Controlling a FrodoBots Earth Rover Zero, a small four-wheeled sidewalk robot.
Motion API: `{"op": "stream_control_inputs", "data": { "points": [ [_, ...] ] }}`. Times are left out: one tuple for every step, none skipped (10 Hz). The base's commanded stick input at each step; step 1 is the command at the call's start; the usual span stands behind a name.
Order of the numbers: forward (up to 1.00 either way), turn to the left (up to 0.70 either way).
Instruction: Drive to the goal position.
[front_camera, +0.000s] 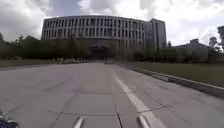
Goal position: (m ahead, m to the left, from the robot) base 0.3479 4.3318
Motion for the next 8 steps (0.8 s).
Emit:
{"op": "stream_control_inputs", "data": {
  "points": [
    [0.70,-0.28],
    [0.70,0.00],
    [0.70,0.00],
    [0.70,0.00],
    [0.70,0.00],
    [0.70,0.00],
    [0.70,0.00],
    [0.70,0.00]
  ]
}}
